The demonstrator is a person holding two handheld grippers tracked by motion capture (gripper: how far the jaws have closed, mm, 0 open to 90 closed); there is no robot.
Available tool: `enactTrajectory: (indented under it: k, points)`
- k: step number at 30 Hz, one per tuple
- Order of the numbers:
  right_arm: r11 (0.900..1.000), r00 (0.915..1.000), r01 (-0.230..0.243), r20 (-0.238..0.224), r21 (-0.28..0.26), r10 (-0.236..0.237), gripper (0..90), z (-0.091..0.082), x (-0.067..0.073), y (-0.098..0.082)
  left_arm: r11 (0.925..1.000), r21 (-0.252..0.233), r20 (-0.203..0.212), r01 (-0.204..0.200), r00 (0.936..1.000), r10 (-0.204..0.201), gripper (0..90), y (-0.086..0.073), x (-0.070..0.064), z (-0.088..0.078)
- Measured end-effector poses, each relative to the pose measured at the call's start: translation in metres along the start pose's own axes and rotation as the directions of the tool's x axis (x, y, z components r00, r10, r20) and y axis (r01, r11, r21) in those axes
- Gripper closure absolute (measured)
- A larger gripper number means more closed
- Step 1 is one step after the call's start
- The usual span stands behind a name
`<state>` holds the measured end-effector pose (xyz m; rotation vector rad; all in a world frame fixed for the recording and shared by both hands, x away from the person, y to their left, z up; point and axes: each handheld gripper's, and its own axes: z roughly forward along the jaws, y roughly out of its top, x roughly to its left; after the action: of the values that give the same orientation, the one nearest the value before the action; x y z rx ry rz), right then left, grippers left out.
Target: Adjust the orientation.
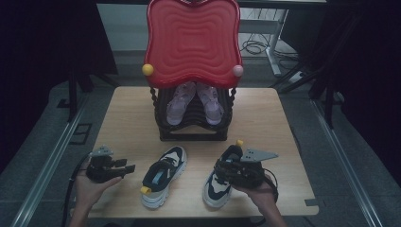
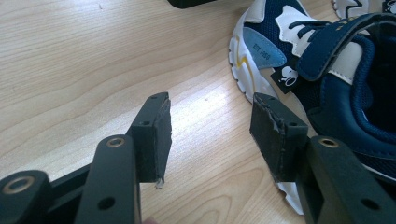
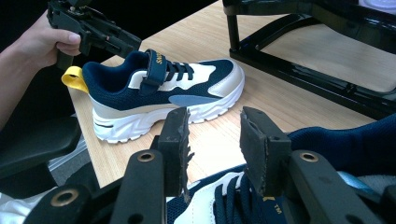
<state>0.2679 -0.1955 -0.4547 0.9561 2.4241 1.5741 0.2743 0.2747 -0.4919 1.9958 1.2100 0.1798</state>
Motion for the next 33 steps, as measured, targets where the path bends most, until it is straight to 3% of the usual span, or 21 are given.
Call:
enactTrajectory:
  k: [9,21,28,33]
  points:
    - [1.0,1.0,0.006,0.003,-0.004,-0.006,64.3,-0.003,0.0,0.001,1.0,0.004,-0.008,-0.003,1.0,0.003,46.6,0.0,-0.001,0.0]
    - [1.0,0.9997,-0.025,0.007,0.003,0.025,86.7,-0.008,0.006,0.002,0.9999,-0.01,-0.012,0.003,0.9999,-0.003,45.9,0.001,0.001,-0.004]
    - [0.996,0.9995,0.014,-0.028,0.083,-0.011,88.9,0.017,0.025,0.012,1.0,-0.001,-0.013,0.002,0.9999,-0.002,46.0,0.001,0.0,-0.002]
    - [0.993,0.9996,0.014,-0.024,0.119,-0.011,89.0,0.03,0.027,0.012,0.9999,0.015,-0.007,-0.001,1.0,0.001,45.9,-0.001,-0.002,0.003]
